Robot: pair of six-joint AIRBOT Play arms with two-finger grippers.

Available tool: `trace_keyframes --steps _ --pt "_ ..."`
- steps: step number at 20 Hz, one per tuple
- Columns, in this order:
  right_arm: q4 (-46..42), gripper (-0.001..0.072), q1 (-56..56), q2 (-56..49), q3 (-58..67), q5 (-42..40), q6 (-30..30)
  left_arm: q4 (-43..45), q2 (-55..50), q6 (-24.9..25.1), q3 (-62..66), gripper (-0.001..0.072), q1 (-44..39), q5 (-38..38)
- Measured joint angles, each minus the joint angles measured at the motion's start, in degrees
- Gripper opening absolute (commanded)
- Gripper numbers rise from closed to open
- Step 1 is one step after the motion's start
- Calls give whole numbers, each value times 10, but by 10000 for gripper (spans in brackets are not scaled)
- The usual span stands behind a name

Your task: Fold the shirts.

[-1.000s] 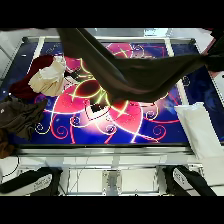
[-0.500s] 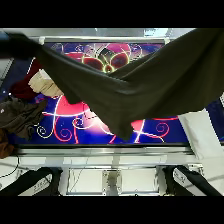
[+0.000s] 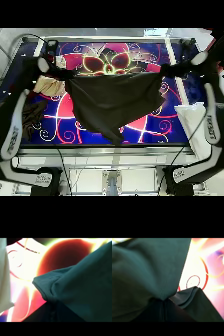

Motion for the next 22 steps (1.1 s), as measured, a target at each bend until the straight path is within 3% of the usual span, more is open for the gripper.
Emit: trace_keyframes --steps 1,2,6,10,14,18,22 --pt "-7 363 5 -20 -3 -13 7 -16 -17 -2 -2 696 0 33" --pt "-11 398 7 -35 -6 -26 11 -33 -30 -5 0 692 0 62" --pt "-33 398 2 -50 2 -61 23 -49 -48 -7 72 691 11 85" --pt "-113 398 -39 -14 27 -11 30 32 -16 8 178 691 36 -49" --pt "-165 398 -116 56 35 53 23 83 69 42 199 691 83 -175" --pt "-149 398 -213 114 31 117 -27 1 195 57 45 690 137 -228" --pt "-43 398 -308 149 -1 159 -85 -88 338 -22 -256 691 155 -163"
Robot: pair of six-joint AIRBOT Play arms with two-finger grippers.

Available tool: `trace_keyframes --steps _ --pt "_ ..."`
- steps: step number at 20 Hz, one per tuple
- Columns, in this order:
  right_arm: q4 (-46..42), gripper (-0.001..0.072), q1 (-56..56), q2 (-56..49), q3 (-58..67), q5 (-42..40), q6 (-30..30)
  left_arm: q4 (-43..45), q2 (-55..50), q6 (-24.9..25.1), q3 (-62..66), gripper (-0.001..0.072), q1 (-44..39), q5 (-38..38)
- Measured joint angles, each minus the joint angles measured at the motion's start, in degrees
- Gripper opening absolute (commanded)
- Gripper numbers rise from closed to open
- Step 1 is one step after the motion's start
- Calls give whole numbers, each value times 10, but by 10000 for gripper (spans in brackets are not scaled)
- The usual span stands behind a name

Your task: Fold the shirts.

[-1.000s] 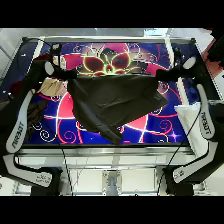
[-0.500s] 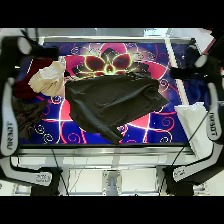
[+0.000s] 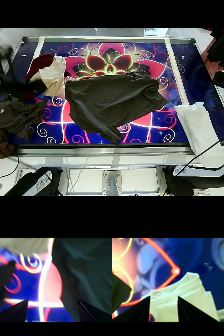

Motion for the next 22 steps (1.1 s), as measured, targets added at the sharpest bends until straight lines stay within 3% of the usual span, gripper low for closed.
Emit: trace_keyframes --steps 3,6,15,16,18,22 --pt "108 397 -42 10 -14 18 -35 -114 66 -53 -192 690 2 76" --pt "177 397 -52 14 -19 21 -51 -196 92 -64 -311 690 -21 134" --pt "236 397 -6 15 -22 27 -63 -274 43 -125 -419 689 -150 345" --pt "236 397 0 15 -22 27 -63 -283 28 -127 -421 665 -156 359" --pt "240 397 10 15 -22 27 -63 -312 0 -124 -422 460 -164 391" --pt "241 396 23 15 -22 28 -64 -369 -47 -92 -423 455 -170 430"
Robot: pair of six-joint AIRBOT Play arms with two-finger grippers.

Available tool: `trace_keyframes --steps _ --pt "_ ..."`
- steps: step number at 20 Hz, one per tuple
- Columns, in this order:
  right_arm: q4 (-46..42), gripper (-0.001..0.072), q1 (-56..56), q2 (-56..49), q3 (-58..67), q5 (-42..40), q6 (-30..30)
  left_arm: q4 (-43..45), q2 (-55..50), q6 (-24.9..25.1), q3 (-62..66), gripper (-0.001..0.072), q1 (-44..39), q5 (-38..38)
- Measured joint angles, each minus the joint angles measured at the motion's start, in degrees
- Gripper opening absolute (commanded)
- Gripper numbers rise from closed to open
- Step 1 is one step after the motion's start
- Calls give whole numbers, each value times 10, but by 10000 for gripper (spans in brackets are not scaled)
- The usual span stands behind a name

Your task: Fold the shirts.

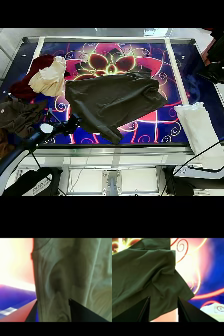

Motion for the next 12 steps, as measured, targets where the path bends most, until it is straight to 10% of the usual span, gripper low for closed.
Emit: trace_keyframes --steps 1,4,12 --pt "1 395 2 0 0 0 0 -14 -10 11 0 451 -1 5" --pt "0 387 4 0 0 0 0 -38 -31 36 -2 15 -2 9" --pt "-35 318 28 -1 -115 5 23 -104 -42 97 -2 14 -2 -5"
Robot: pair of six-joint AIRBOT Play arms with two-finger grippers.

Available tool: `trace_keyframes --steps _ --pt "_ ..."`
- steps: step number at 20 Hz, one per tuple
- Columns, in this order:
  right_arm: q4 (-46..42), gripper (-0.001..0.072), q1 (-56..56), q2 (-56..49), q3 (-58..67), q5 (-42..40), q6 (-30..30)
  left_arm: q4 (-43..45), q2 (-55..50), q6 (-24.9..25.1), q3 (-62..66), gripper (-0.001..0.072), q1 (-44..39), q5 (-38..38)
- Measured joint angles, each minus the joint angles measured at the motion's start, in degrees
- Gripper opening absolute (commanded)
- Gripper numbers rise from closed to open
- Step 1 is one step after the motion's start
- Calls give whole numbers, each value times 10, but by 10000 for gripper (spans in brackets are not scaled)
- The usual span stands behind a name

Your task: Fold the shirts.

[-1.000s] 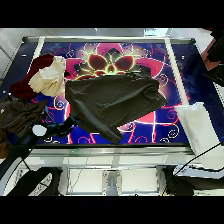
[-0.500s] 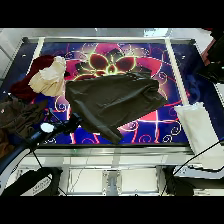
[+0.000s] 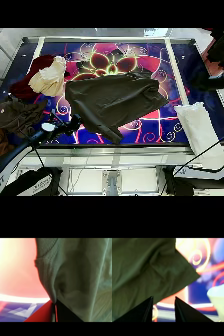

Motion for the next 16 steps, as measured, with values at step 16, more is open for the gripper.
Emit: trace_keyframes --steps 16 --pt "151 351 74 -83 -263 -287 9 -9 -1 50 45 13 0 -36"
